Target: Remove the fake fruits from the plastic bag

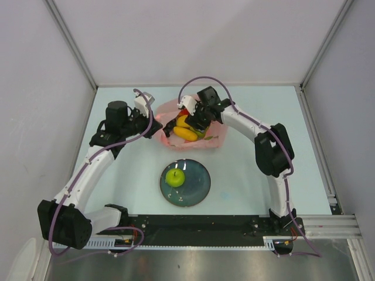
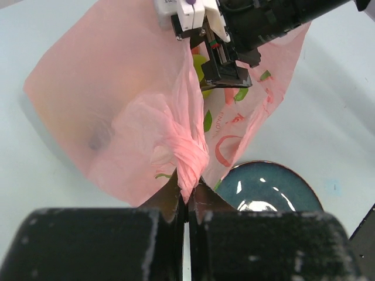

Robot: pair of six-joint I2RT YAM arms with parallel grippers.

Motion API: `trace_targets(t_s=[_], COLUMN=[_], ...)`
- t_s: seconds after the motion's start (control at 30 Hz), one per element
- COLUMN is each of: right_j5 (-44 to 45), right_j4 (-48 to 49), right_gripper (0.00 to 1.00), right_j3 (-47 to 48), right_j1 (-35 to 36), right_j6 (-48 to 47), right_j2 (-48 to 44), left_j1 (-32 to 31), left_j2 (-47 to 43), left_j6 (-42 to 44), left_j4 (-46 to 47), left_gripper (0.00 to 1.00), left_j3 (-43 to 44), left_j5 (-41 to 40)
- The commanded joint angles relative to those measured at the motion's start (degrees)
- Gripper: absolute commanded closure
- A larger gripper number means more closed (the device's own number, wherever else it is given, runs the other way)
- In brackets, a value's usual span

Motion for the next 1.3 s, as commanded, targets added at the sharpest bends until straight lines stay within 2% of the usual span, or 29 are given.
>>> trace_targets(t_s=[0.0,0.13,0.43,0.53,0.7,0.73,0.77,0.87,1.2,1.27], right_j5=[-2.49,-2.59,-2.76,-3.37,-2.24,-2.23,-2.06,-2.32,-3.81,-6.53], right_j4=[-2.87,-6.30,-9.90,-9.47,-8.15,-7.80,-7.88,-7.71,-6.74,-6.57], right_gripper=[0.27,0.16,0.12,0.17,0.33,0.39,0.50,0.60,0.62,0.62], right_j3=[5.52,8.16,11.41,11.42,10.28,9.58,9.31,9.13,7.90,6.24], right_j1=[-1.49,-2.11,-2.47,-2.82,-2.56,-2.64,-2.56,-2.47,-0.71,-0.80], right_j6=[-3.76,-5.16,-6.31,-5.61,-4.99,-5.08,-5.51,-4.56,0.97,2.82], right_j2=[2.21,5.37,10.48,11.10,10.05,9.87,9.70,8.29,-0.06,-2.95], left_j1=[-0.08,-0.17,-0.08,0.00,0.18,0.18,0.18,0.18,0.18,0.44], left_j2=[-1.55,-1.29,-1.02,-0.93,-1.02,-1.11,-1.02,-1.37,-1.46,-1.29], left_j6=[0.04,-0.04,0.31,0.48,-0.04,-0.04,-0.04,-0.04,-1.10,-1.45], left_j4=[1.65,1.83,1.39,1.56,2.09,2.09,2.01,2.09,3.23,3.41], left_gripper=[1.00,1.00,1.00,1.00,1.00,1.00,1.00,0.99,1.00,1.00], left_j3=[-0.36,-0.45,-0.10,-0.19,-0.63,-0.72,-0.80,-1.15,-2.39,-2.12], left_j5=[0.82,1.00,0.74,0.65,0.65,0.65,0.74,0.65,1.18,1.18])
